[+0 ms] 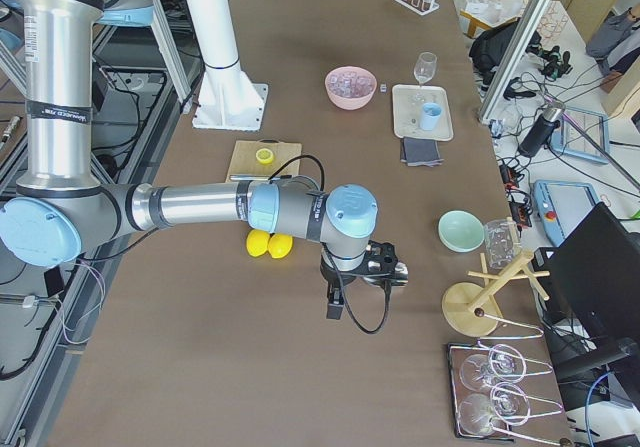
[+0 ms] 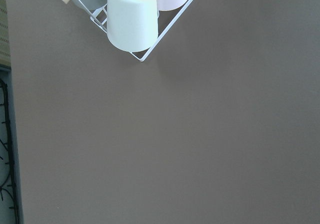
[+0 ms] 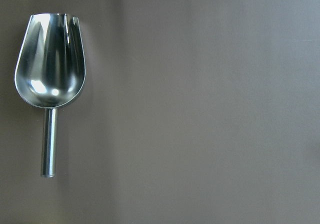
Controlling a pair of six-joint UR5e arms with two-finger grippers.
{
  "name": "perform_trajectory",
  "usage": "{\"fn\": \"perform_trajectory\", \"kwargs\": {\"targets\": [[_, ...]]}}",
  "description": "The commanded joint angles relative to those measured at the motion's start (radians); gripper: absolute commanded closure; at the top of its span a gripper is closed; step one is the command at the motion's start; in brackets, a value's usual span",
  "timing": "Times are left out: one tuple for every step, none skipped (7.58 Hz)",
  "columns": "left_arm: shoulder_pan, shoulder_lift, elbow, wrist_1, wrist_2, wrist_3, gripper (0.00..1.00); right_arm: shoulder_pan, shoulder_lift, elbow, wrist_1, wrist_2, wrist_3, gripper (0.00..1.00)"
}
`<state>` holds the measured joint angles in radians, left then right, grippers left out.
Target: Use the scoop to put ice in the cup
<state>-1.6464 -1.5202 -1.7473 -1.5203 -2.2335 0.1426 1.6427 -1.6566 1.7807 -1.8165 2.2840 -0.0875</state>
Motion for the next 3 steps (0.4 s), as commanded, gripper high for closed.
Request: {"fn": "perform_trajectory", "kwargs": {"targets": [[0.002,0.0,0.002,-0.001,0.0,0.0,0.01,0.0,0.0,-0.003,0.0,-0.003,0.0,0.0],[0.002,0.0,0.002,-0.001,0.0,0.002,0.01,0.0,0.0,-0.003,0.0,-0.003,0.0,0.0],[0.002,0.0,0.003,-0.001,0.0,0.003,0.01,0.0,0.0,-0.003,0.0,-0.003,0.0,0.0]]}}
